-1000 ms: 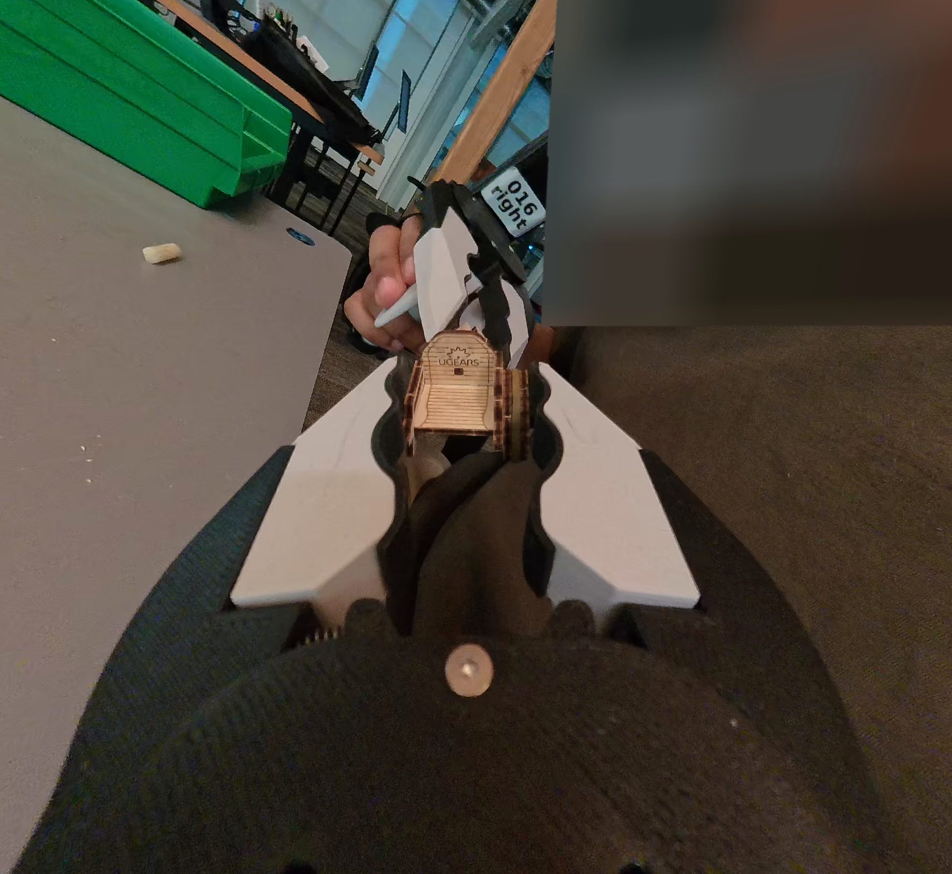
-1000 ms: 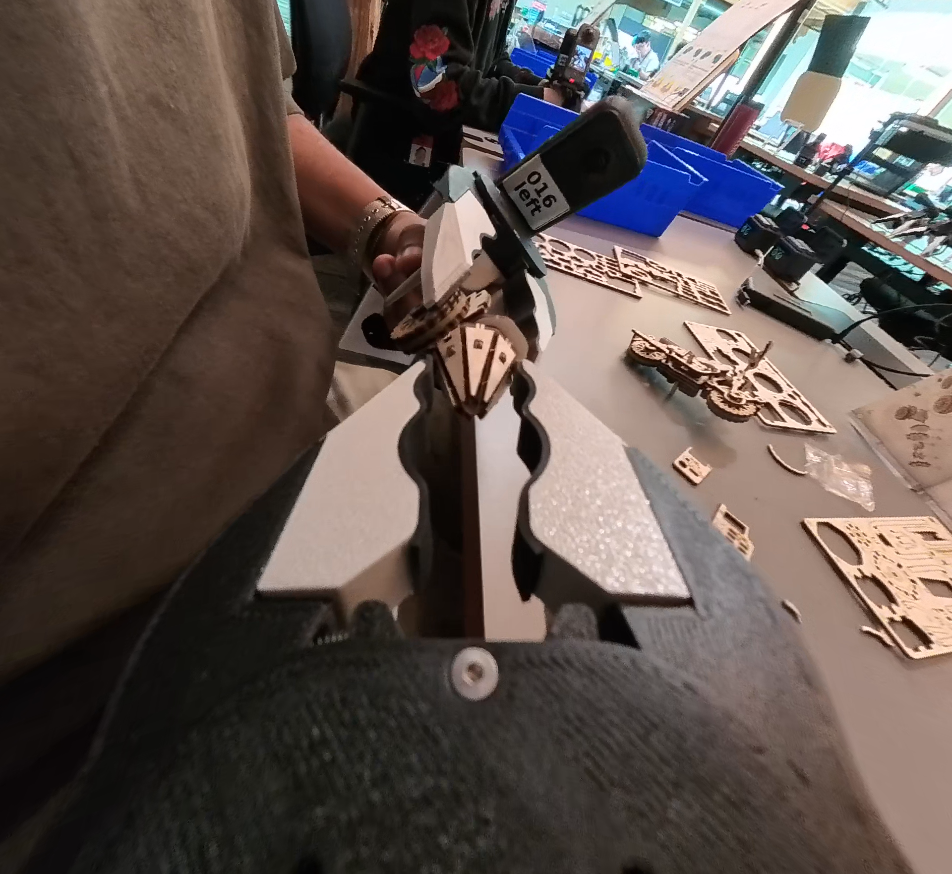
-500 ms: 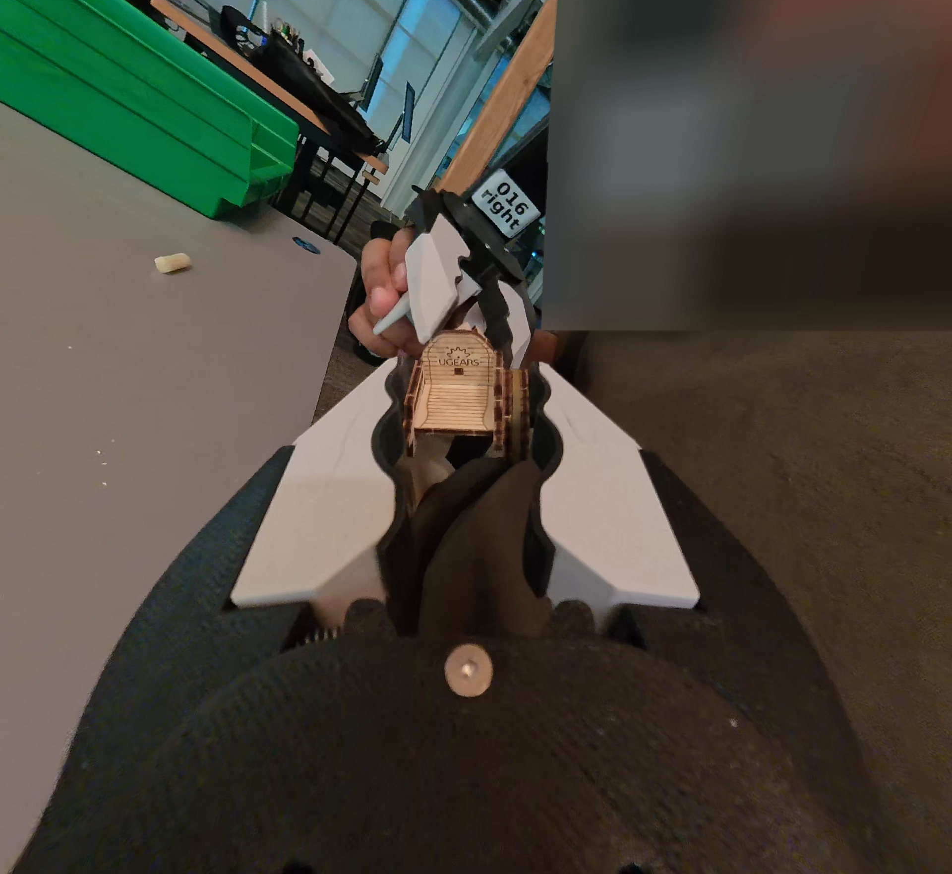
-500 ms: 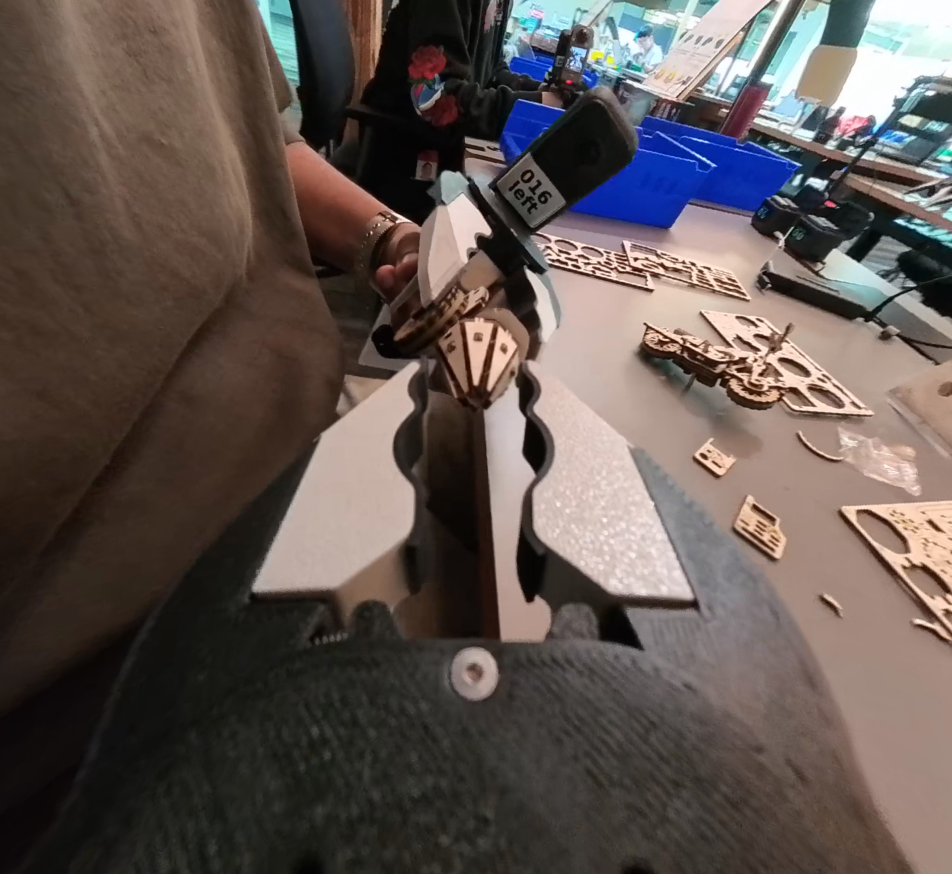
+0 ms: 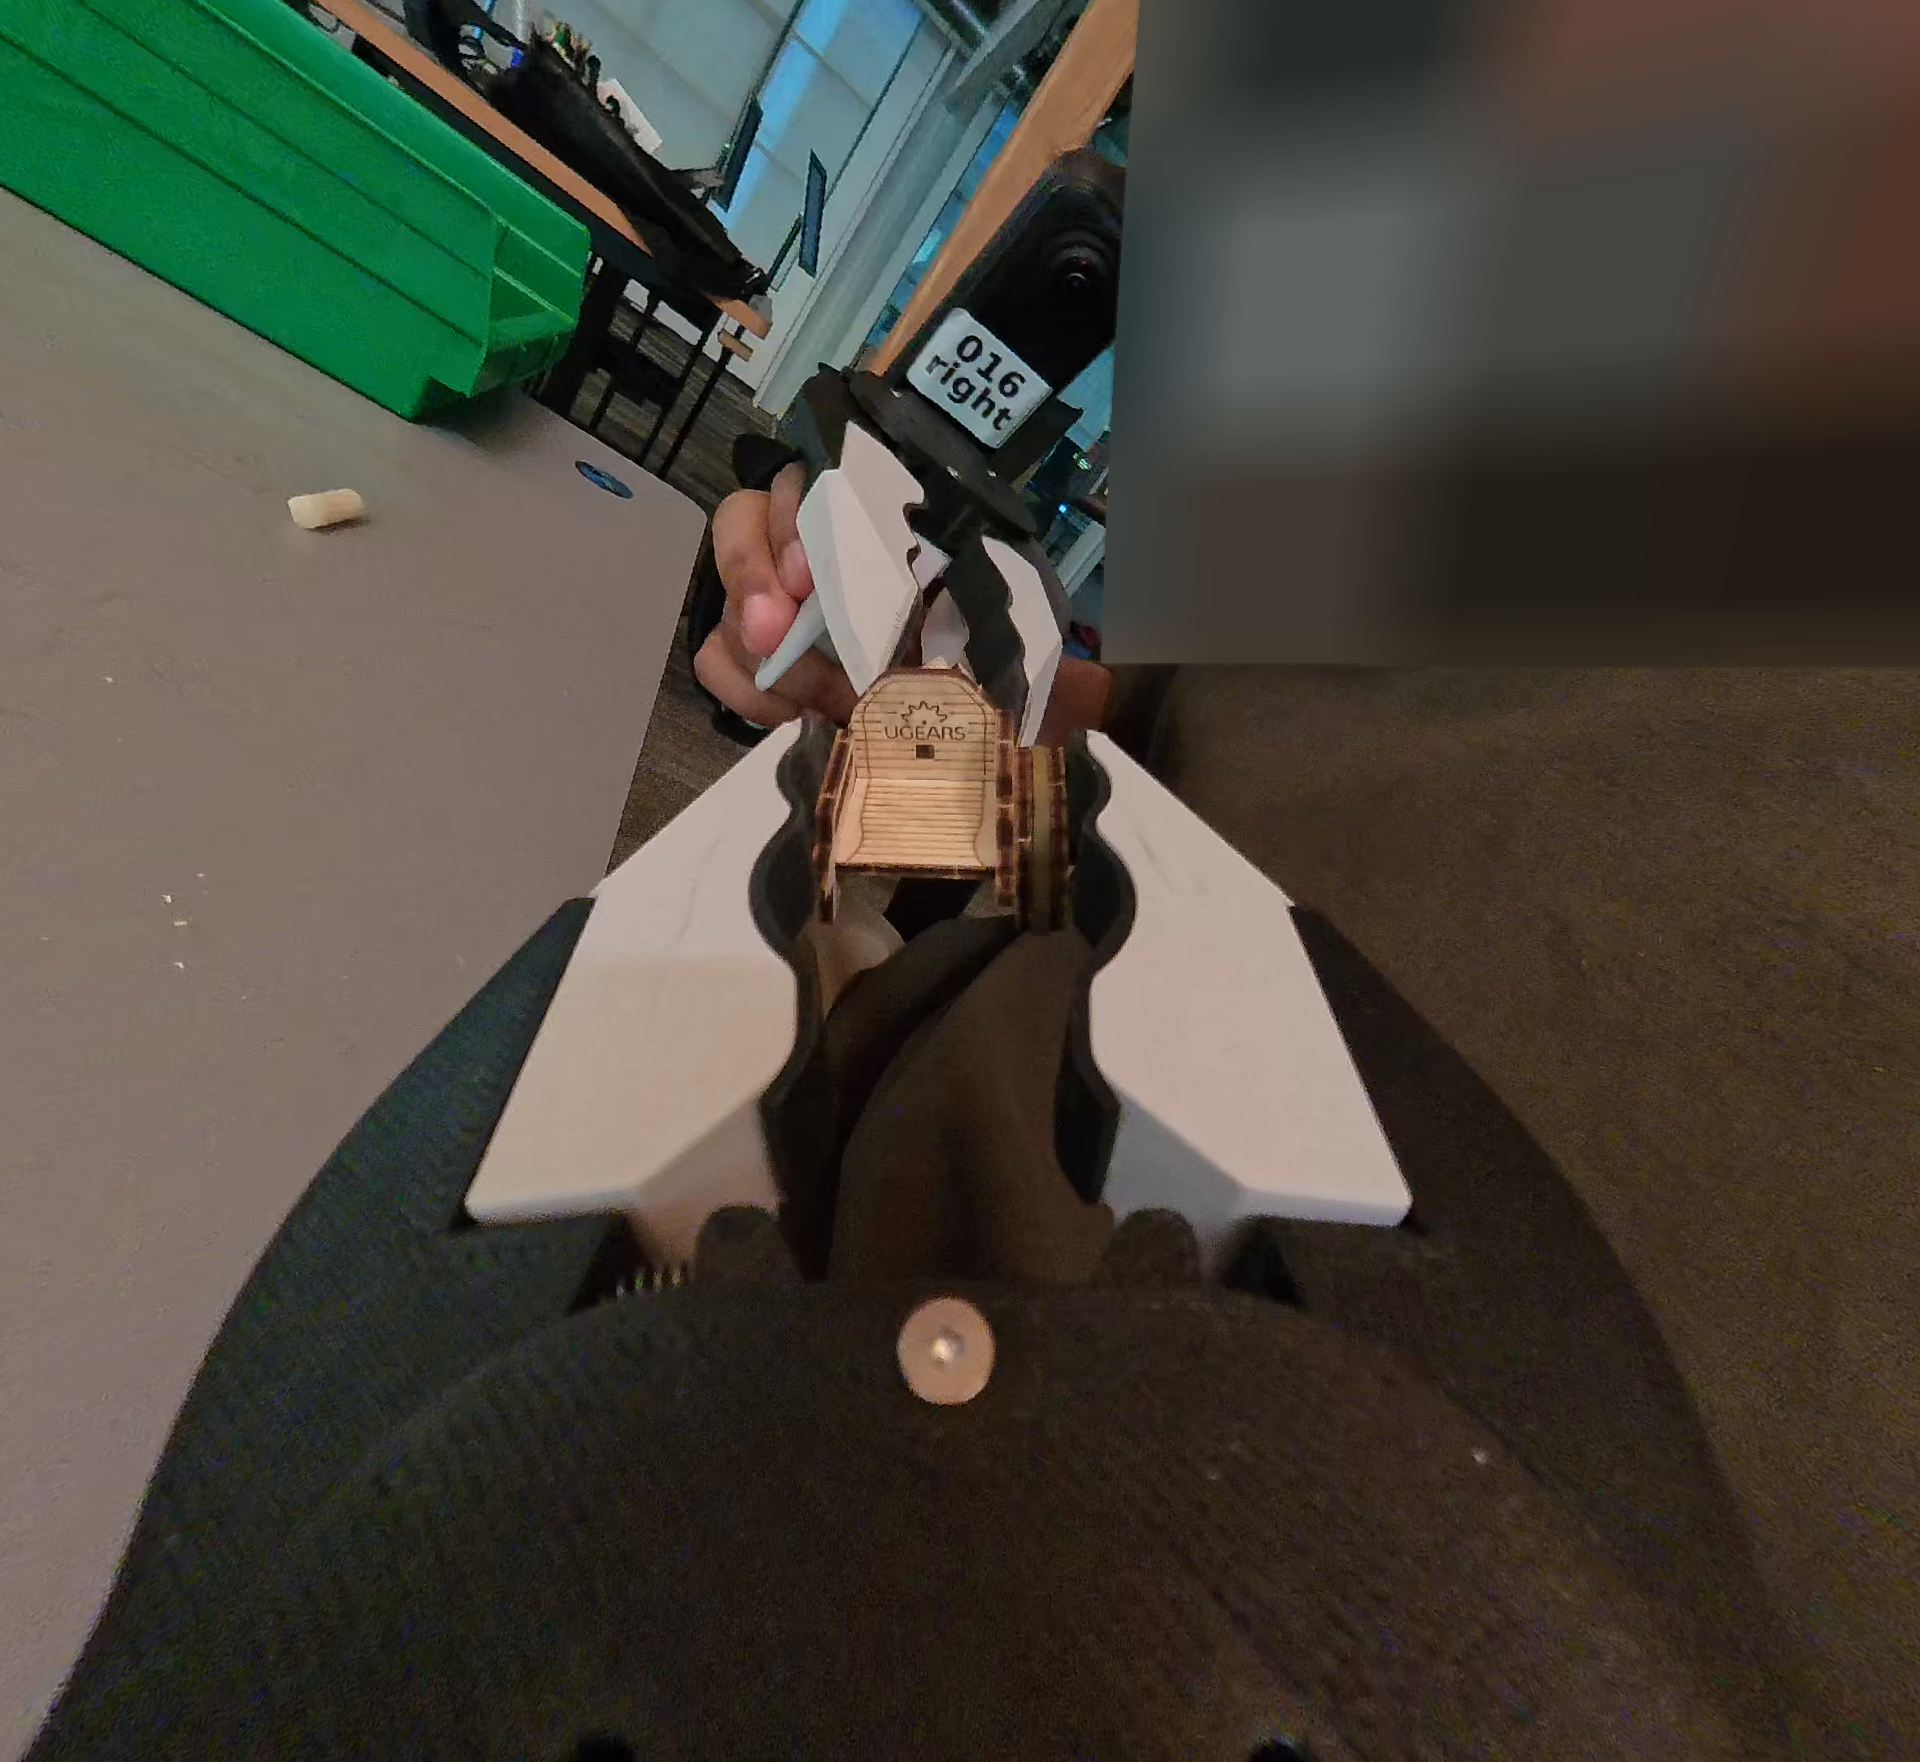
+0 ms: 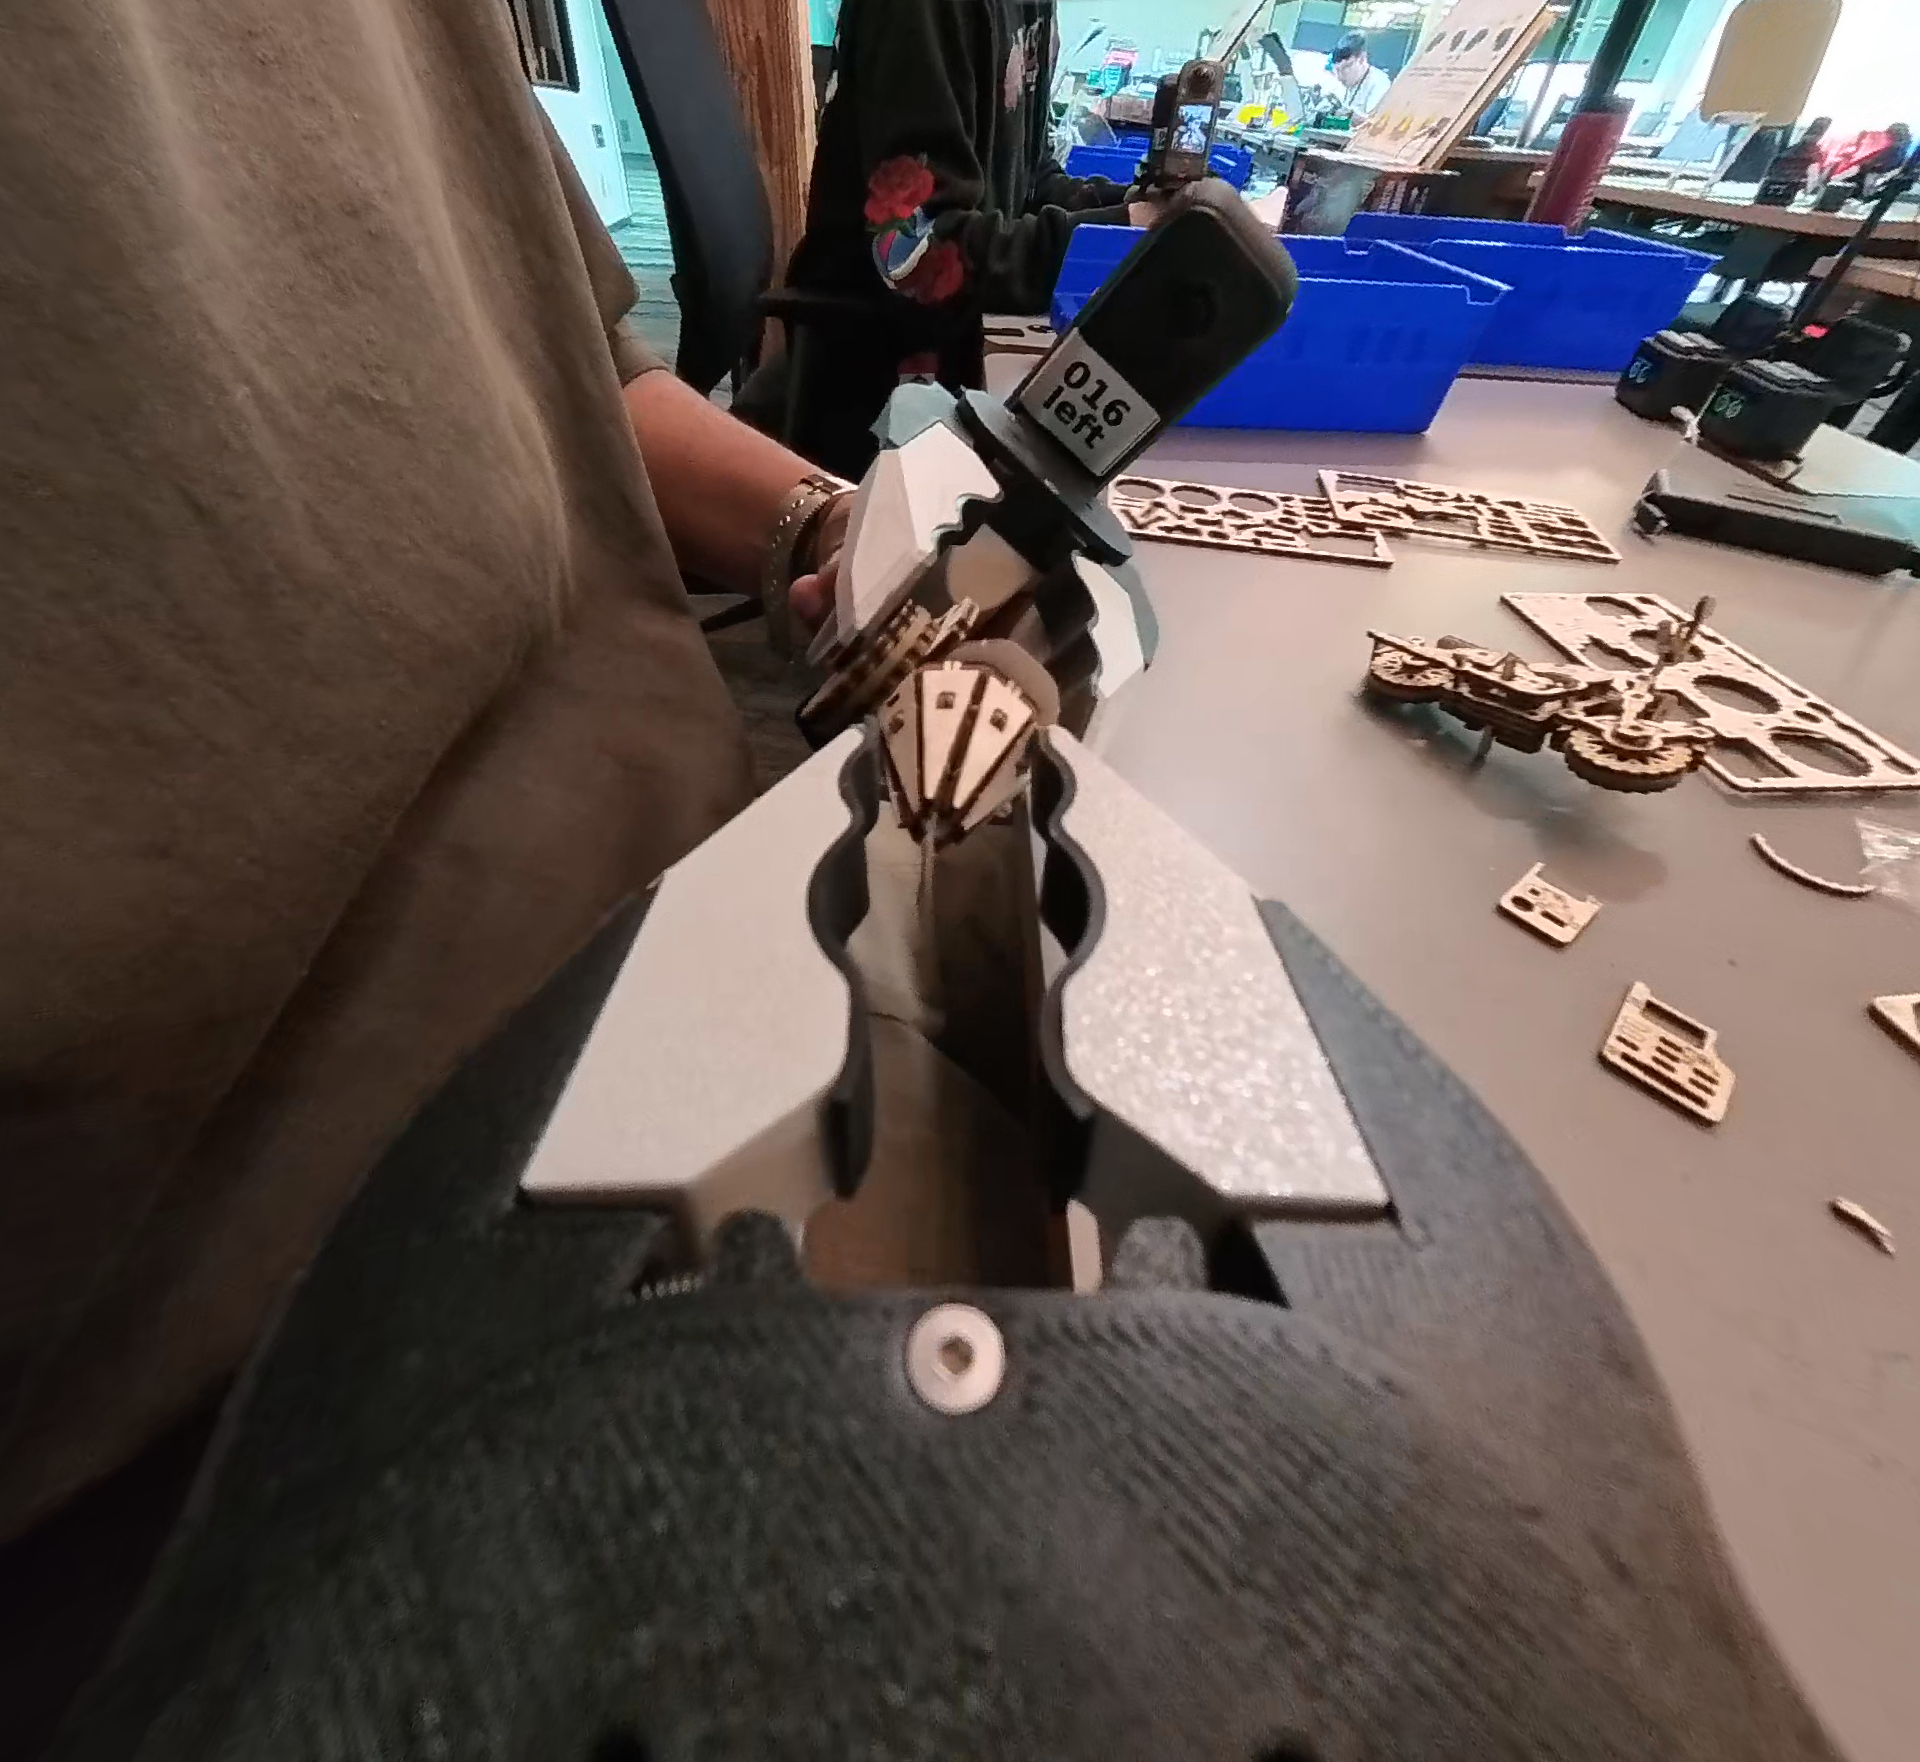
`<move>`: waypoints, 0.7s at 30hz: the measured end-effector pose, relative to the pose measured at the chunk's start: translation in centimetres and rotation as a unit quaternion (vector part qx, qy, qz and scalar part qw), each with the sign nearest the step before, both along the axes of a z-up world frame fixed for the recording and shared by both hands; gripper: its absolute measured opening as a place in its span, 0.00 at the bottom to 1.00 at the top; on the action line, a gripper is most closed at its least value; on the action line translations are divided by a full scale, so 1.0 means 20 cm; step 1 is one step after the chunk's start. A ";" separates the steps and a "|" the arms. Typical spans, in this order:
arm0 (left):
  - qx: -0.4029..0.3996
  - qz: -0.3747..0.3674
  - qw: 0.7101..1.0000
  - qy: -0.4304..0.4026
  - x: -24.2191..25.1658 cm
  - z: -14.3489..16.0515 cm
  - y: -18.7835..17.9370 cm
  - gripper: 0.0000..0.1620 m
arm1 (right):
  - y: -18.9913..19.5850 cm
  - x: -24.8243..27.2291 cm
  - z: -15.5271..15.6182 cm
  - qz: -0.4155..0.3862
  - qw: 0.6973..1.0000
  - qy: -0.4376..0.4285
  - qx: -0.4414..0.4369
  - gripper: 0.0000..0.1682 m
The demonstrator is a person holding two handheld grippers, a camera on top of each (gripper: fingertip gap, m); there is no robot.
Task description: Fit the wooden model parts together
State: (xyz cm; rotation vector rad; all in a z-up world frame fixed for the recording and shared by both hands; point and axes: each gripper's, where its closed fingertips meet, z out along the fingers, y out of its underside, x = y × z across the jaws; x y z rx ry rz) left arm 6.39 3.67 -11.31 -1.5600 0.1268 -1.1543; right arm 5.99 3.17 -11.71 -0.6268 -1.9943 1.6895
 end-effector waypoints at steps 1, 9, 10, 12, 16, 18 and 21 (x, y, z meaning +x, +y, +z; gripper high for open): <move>0.000 0.000 1.000 0.000 0.00 0.00 0.00 0.26 | 0.00 0.00 0.00 0.002 1.000 -0.002 -0.003 0.16; -0.001 -0.004 0.999 -0.035 -0.02 0.03 0.00 0.26 | 0.00 0.00 -0.01 0.004 1.000 -0.013 -0.010 0.19; -0.002 -0.006 0.999 -0.044 -0.03 0.03 0.00 0.26 | 0.01 0.00 -0.01 0.008 1.000 -0.017 -0.010 0.19; -0.005 -0.010 0.999 -0.049 -0.03 0.03 -0.01 0.26 | 0.01 0.01 -0.01 0.014 1.000 -0.021 -0.018 0.18; -0.012 -0.024 0.998 -0.050 -0.01 0.02 -0.01 0.26 | 0.02 0.02 -0.01 0.015 1.000 -0.015 -0.015 0.13; -0.016 -0.028 0.998 -0.051 -0.01 0.02 -0.02 0.26 | 0.02 0.02 -0.01 0.017 1.000 -0.019 -0.014 0.13; -0.021 -0.032 0.998 -0.050 0.00 0.01 -0.02 0.26 | 0.02 0.02 -0.02 0.024 0.999 -0.027 -0.016 0.12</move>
